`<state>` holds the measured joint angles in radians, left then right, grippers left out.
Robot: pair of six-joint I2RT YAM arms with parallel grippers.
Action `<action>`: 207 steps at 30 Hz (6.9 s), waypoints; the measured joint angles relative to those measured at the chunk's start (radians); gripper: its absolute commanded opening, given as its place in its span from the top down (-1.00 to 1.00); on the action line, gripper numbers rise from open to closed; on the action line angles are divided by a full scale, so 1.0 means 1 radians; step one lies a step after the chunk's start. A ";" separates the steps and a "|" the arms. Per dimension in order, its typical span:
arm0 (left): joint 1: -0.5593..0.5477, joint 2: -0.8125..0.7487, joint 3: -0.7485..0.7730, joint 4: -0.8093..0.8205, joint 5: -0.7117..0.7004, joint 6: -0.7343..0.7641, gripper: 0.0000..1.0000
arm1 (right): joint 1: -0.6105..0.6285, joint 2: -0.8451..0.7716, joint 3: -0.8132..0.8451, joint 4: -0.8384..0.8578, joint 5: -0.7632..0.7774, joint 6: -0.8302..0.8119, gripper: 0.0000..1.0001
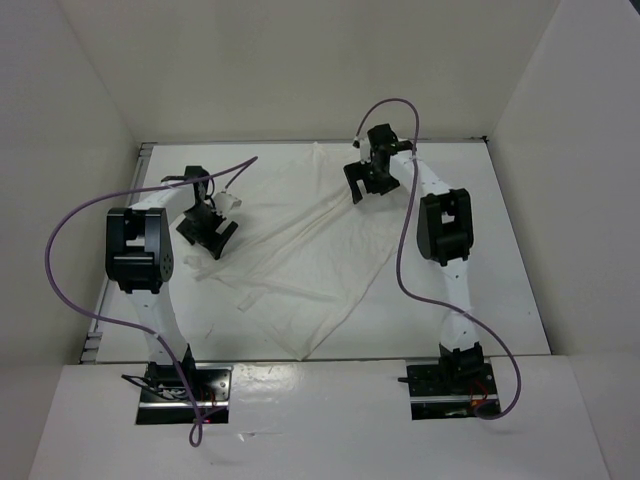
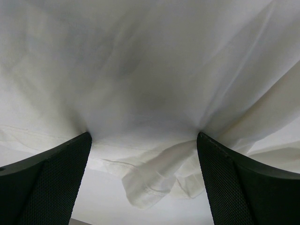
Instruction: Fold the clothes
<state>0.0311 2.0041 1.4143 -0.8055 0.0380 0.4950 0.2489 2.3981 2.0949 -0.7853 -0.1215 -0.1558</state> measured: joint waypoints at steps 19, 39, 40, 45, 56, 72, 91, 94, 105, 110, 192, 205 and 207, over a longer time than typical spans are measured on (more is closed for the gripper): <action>-0.025 -0.034 -0.064 0.002 -0.034 0.025 -0.98 | 0.016 0.441 0.777 -0.251 0.009 0.086 -1.00; -0.265 -0.056 -0.145 -0.119 -0.157 0.085 -0.93 | 0.063 0.481 0.843 -0.241 -0.089 0.026 -1.00; -0.283 -0.053 -0.145 -0.125 -0.163 0.085 -0.93 | 0.066 0.483 0.845 -0.239 -0.103 0.018 -1.00; -0.342 -0.033 -0.135 -0.154 -0.189 0.082 -0.93 | 0.104 0.489 0.853 -0.232 -0.148 -0.013 -1.00; -0.424 -0.007 -0.091 -0.218 -0.150 0.072 -0.93 | 0.171 0.492 0.858 -0.231 -0.177 -0.043 -1.00; -0.355 -0.318 -0.062 -0.229 0.117 0.027 -0.98 | 0.062 0.155 0.679 -0.367 -0.143 -0.071 -1.00; 0.041 -0.457 -0.089 -0.109 0.330 -0.264 -0.98 | 0.470 -0.694 -0.903 -0.030 0.175 -0.122 -1.00; 0.054 -0.457 -0.119 -0.088 0.341 -0.288 -0.98 | 0.504 -0.678 -0.941 -0.010 0.183 -0.134 -1.00; 0.067 -0.456 -0.162 -0.026 0.318 -0.326 -0.98 | 0.640 -0.539 -0.861 0.075 0.182 -0.168 -1.00; 0.067 -0.456 -0.167 -0.013 0.301 -0.343 -0.98 | 0.641 -0.510 -0.844 0.098 0.159 -0.198 -1.00; -0.206 -0.098 0.029 -0.125 0.154 -0.323 -0.48 | -0.211 -0.786 -0.932 0.006 -0.131 -0.307 -1.00; -0.262 0.027 0.108 -0.092 0.177 -0.372 -0.48 | -0.155 -0.634 -0.899 -0.008 -0.146 -0.175 -1.00; -0.262 0.044 0.146 -0.088 0.176 -0.373 -0.48 | -0.154 -0.603 -0.865 -0.008 -0.146 -0.161 -1.00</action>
<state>-0.2314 2.0483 1.5608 -0.8936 0.2138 0.1215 0.0948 1.7947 1.2301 -0.7933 -0.2672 -0.3172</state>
